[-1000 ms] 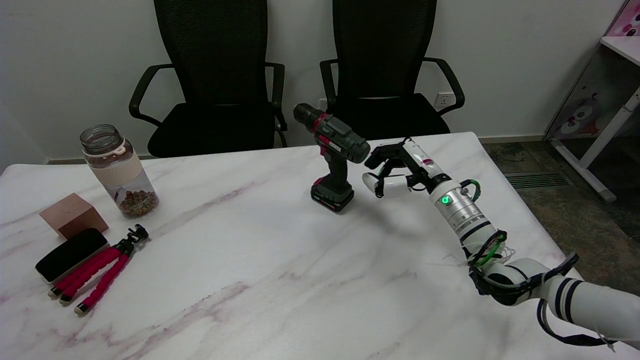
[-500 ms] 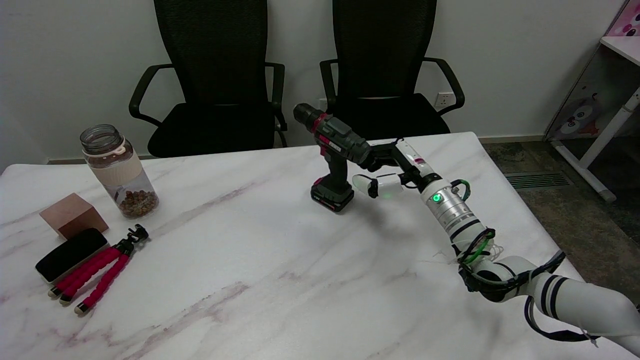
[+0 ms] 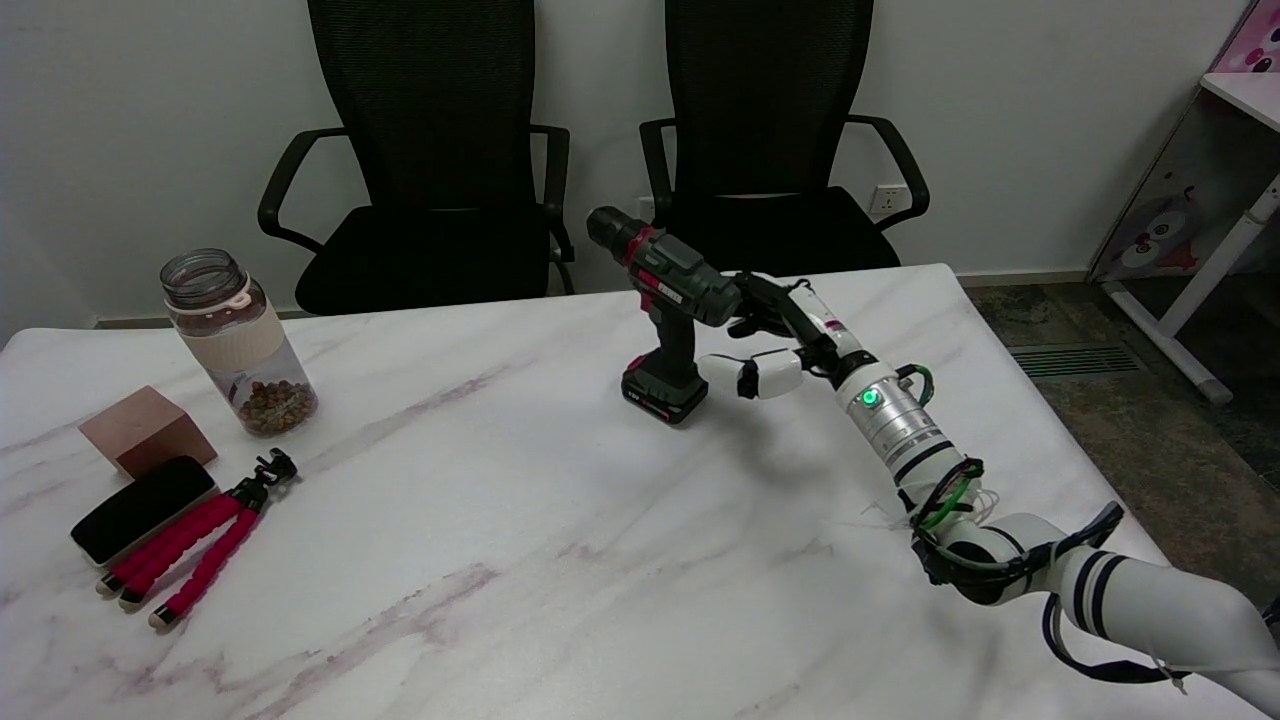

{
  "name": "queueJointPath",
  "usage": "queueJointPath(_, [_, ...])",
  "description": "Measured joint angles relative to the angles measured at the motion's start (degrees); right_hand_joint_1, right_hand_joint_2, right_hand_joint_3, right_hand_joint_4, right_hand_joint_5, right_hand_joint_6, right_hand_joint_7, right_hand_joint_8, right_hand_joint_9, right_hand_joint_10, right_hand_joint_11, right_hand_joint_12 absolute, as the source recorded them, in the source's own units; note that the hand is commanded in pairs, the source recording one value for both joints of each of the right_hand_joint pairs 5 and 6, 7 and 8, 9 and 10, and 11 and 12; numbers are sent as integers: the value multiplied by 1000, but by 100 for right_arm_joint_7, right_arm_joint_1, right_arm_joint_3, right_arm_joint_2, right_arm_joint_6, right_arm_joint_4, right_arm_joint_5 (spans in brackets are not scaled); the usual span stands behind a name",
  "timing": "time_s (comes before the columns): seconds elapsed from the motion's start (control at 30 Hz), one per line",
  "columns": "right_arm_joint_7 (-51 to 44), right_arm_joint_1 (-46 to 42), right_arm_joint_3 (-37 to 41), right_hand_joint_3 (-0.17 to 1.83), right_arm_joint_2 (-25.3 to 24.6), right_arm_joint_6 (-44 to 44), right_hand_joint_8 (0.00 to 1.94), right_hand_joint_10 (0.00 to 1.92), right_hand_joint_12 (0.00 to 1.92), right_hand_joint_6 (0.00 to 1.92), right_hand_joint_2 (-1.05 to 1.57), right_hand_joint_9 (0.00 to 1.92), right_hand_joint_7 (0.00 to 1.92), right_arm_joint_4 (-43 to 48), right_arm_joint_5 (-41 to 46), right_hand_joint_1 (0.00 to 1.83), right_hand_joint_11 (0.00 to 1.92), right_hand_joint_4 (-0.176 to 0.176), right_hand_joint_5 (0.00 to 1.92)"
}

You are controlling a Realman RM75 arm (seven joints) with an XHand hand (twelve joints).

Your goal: Pick up the power screwdriver.

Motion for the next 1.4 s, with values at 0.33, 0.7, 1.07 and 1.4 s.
queueJointPath(0.33, [391, 0, -31, 972, -60, 44, 242, 421, 570, 242, 72, 421, 242, 53, 2, 858, 570, -79, 242])
queueJointPath(0.7, [787, 21, -51, 919, -266, 49, 217, 411, 530, 217, 47, 411, 217, 202, 6, 842, 530, -57, 217])
queueJointPath(1.07, [1148, 81, -59, 949, -516, 13, 199, 395, 494, 199, 1, 395, 199, 387, 11, 823, 494, -26, 199])
queueJointPath(1.4, [1464, 171, -65, 958, -810, -105, 190, 381, 468, 190, -31, 381, 190, 629, 14, 817, 468, -10, 190])
